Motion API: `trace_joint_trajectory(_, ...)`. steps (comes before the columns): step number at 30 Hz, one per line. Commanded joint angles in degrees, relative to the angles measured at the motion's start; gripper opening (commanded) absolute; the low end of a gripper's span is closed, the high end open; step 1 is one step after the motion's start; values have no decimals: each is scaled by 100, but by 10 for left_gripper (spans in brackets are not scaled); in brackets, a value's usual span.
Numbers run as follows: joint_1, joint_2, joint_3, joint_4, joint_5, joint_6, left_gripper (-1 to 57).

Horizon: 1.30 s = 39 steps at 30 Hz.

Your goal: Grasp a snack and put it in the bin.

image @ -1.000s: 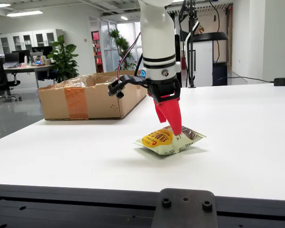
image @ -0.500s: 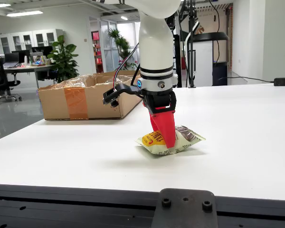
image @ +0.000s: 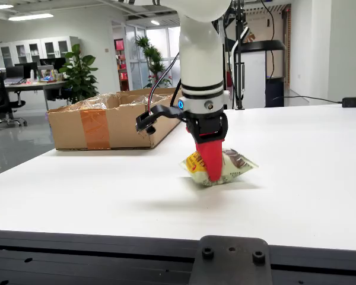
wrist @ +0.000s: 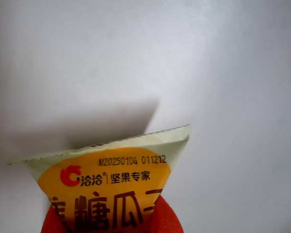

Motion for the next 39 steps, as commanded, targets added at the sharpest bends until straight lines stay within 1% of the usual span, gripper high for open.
trace_joint_trajectory(1,64,-159,-121,163,15,0,196)
trace_joint_trajectory(5,155,-579,95,357,23,0,184)
trace_joint_trajectory(11,353,-1636,963,724,27,0,178)
trace_joint_trajectory(14,478,-2117,1342,863,27,0,177)
trace_joint_trajectory(19,690,-2633,1684,990,28,0,176)
trace_joint_trajectory(25,980,-2930,1815,1048,28,0,176)
trace_joint_trajectory(39,2057,-3282,1872,1118,36,1953,179)
